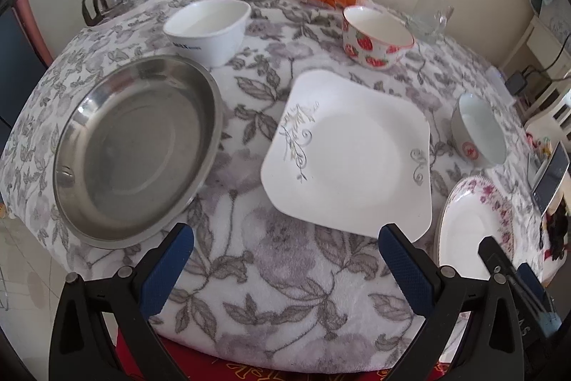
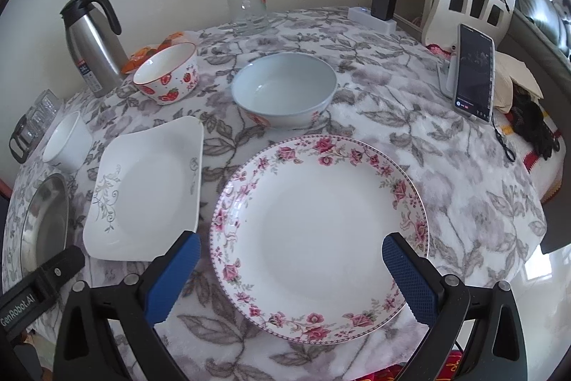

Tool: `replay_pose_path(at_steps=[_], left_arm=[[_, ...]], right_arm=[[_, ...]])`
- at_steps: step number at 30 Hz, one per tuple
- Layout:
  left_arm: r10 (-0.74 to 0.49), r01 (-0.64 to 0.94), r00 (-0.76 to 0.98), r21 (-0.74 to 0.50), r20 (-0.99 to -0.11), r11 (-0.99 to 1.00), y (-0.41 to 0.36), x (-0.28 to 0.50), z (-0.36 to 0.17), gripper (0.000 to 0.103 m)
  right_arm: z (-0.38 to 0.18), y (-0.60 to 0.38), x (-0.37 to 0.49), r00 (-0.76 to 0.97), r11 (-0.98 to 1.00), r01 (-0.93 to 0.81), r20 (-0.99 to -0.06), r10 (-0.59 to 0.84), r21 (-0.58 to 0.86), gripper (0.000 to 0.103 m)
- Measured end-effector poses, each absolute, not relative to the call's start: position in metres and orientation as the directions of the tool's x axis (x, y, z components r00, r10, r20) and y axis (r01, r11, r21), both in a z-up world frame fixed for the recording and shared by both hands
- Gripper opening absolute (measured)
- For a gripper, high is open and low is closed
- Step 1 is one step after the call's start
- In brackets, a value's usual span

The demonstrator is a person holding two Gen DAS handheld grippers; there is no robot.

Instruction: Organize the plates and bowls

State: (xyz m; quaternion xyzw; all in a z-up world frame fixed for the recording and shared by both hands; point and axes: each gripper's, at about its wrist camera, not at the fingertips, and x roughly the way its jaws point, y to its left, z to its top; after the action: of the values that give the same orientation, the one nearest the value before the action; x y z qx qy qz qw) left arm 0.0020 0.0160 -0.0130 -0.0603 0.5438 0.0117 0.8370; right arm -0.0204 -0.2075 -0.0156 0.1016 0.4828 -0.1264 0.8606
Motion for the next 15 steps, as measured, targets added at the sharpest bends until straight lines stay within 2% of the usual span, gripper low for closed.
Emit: replay_pose_path(at_steps=[10,15], left_arm=[[-0.051,-0.128,0.424,-0.115,-0.904,0.985,0.039,-0.001,-0.006,0.103],[-0.029,-0.259,0.471,-0.17,-0.882,0.951,0.079,-0.003,0.002,0.103]], right_arm=[[-0.008,-0.175,-0.019,0.521,0.966,0.257,-0.845,-0.123,0.018,0.103],[-0.007,-0.152,-0.015,0.535,0.98,0.2,-0.84,-0.093,0.018,0.103]])
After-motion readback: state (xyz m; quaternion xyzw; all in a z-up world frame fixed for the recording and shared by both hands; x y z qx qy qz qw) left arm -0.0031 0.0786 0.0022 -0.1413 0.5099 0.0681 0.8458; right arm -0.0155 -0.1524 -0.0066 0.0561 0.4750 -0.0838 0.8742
